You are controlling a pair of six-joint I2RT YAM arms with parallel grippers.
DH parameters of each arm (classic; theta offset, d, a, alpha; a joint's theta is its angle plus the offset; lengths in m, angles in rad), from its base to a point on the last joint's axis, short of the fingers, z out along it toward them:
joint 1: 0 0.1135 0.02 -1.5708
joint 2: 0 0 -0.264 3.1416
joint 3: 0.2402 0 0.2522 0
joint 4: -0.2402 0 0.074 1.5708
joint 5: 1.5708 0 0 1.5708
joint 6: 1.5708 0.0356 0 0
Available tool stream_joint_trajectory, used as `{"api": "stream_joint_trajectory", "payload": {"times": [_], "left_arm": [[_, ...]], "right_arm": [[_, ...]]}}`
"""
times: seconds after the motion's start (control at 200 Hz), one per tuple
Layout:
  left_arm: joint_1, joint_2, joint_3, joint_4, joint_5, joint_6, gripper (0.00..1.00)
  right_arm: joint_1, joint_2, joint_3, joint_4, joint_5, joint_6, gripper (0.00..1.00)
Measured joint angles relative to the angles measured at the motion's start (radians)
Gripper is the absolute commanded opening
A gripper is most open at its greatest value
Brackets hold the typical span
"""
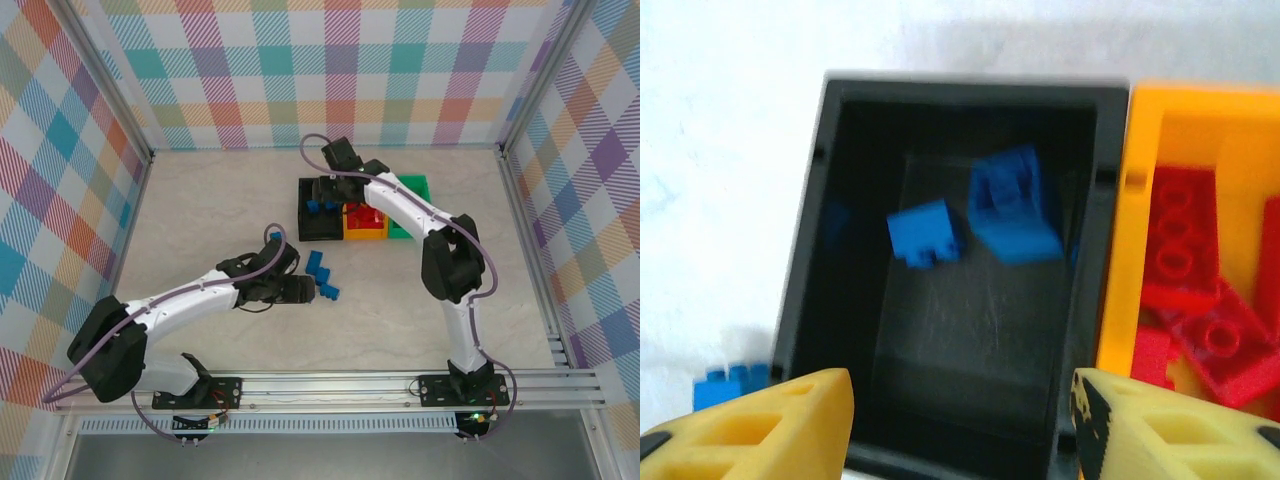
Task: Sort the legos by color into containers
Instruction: Place the lego in the container, then pick up the lego from the center of the table.
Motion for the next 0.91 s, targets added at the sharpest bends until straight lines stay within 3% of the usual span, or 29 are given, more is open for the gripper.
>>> {"api": "stream_joint_trajectory", "payload": {"times": [0.305, 0.515, 0.72, 0.905], "left_arm": [[-0.017, 0.180, 0.092, -0.016, 0.013, 0.042, 0.72], [-0.020, 0.340, 0.211, -0.051, 0.015, 0.089, 0.67], [-0.026, 0.377, 0.236, -0.076, 0.003, 0.114, 0.31], [-0.026, 0.367, 0.238, -0.094, -0.017, 0.117, 0.29]], "right_arm": [[0.007, -0.334, -0.487, 0.076, -0.032, 0.000, 0.61], [0.007, -0.547, -0.697, 0.106, 0.005, 0.001, 0.62], [0.007, -0.630, -0.820, 0.108, 0.059, 0.007, 0.62], [0.007, -0.638, -0.871, 0.108, 0.073, 0.021, 0.62]]}}
